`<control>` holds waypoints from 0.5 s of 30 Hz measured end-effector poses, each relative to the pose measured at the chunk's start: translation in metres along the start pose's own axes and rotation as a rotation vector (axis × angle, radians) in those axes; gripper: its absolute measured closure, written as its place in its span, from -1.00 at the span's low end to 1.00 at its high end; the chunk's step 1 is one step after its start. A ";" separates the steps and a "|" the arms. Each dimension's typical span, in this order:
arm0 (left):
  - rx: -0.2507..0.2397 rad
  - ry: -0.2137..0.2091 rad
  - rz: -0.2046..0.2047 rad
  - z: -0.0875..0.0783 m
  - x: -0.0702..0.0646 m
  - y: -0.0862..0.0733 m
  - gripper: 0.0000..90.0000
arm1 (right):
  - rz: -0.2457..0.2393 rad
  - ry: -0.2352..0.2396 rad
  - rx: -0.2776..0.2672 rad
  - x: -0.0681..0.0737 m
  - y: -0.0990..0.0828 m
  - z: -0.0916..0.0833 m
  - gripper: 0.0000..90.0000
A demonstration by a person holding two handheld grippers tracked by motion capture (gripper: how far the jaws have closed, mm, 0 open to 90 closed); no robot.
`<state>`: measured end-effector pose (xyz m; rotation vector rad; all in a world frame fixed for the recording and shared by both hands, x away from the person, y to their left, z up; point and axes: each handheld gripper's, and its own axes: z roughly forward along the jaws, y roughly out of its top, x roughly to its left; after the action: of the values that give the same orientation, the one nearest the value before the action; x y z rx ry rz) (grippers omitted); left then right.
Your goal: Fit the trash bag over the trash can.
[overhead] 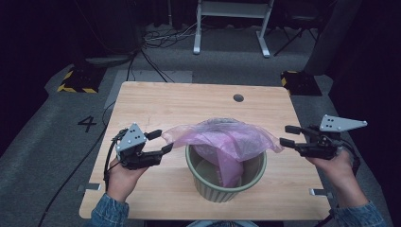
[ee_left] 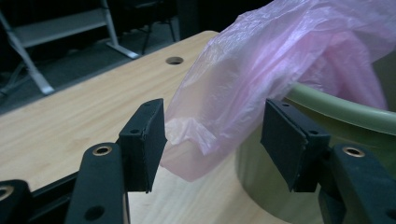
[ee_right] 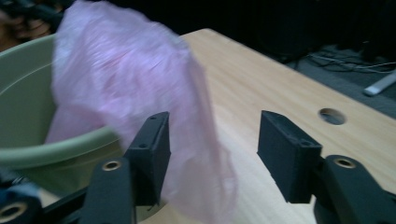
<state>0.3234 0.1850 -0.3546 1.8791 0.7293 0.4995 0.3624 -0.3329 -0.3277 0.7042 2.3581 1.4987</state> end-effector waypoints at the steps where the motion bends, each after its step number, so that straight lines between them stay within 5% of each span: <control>1: 0.003 0.001 -0.002 0.002 0.001 0.001 -0.13 | -0.003 0.013 0.014 0.002 -0.001 0.000 -0.06; 7: 0.017 -0.041 -0.007 0.019 0.016 0.006 -0.20 | -0.005 0.068 0.028 0.004 -0.002 0.007 -0.11; 11: 0.025 -0.087 -0.017 0.029 0.022 0.009 -0.18 | 0.002 0.110 0.056 0.003 -0.002 0.020 0.03; 15: 0.041 -0.163 0.005 0.030 0.014 0.012 0.48 | -0.010 0.149 0.090 0.007 -0.001 0.027 0.69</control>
<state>0.3559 0.1711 -0.3555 1.9348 0.6308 0.3326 0.3688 -0.3085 -0.3406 0.6197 2.5496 1.4962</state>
